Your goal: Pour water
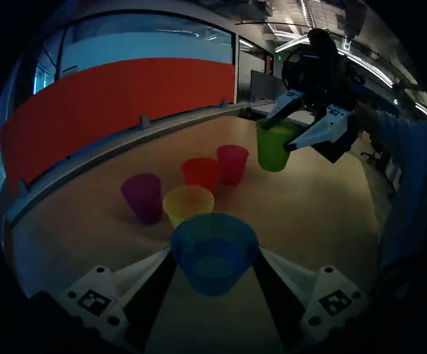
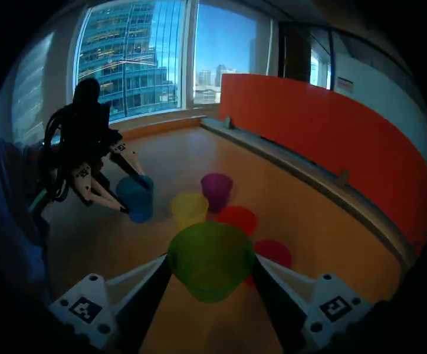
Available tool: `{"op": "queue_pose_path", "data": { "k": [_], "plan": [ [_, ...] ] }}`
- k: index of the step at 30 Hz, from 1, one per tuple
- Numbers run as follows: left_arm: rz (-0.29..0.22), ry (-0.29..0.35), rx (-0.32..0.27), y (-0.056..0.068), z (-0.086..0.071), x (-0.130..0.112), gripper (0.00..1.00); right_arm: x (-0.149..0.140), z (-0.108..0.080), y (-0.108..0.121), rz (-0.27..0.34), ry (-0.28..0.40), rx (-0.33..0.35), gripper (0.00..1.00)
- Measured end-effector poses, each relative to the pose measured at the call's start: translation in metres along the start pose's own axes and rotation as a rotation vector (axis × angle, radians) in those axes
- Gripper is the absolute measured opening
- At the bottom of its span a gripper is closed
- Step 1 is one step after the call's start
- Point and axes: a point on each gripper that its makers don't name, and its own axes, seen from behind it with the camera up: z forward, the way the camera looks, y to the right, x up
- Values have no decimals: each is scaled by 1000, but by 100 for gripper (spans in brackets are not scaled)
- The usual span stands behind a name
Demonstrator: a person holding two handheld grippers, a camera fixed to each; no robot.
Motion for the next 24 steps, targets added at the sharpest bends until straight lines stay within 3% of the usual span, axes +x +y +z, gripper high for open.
{"op": "queue_pose_path", "data": {
  "k": [24],
  "plan": [
    [-4,-89,-17,-6,28,-29,86,-22,19,-4,-16,-46,17,93]
  ]
}}
